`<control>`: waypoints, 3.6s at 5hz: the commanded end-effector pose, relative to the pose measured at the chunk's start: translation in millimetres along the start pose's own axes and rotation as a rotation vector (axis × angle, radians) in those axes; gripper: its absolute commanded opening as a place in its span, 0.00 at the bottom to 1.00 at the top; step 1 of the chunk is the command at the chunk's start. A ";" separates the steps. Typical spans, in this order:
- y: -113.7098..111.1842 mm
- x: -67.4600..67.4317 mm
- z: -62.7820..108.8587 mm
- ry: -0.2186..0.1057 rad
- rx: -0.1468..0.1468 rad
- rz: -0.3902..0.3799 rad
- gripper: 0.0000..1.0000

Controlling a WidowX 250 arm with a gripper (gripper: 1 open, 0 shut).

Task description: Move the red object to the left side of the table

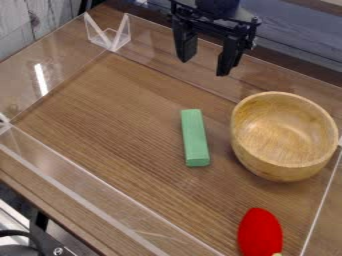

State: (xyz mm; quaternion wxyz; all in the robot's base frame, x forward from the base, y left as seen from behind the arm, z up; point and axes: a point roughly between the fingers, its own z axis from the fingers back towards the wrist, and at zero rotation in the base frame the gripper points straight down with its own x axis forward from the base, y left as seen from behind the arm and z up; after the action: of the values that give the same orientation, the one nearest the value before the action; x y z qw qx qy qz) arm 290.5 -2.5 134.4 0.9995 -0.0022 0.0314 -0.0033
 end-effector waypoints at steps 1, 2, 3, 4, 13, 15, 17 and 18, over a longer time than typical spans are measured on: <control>-17.8 -16.3 -7.0 0.020 -0.003 -0.078 1.00; -58.2 -54.6 -38.0 0.084 -0.020 -0.235 1.00; -108.1 -77.6 -63.4 0.085 -0.019 -0.398 1.00; -136.2 -92.4 -80.3 0.054 0.029 -0.530 1.00; -119.5 -65.1 -138.8 0.019 0.010 -0.500 1.00; -115.4 -61.8 -146.7 0.018 0.002 -0.483 1.00; -110.9 -59.1 -153.4 0.020 -0.006 -0.464 1.00; -108.3 -57.9 -156.7 0.023 -0.008 -0.454 1.00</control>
State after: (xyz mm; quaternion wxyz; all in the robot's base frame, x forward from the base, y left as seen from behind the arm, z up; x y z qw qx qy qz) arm 221.6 -123.8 6.8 0.9701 -0.0204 0.0208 -0.2411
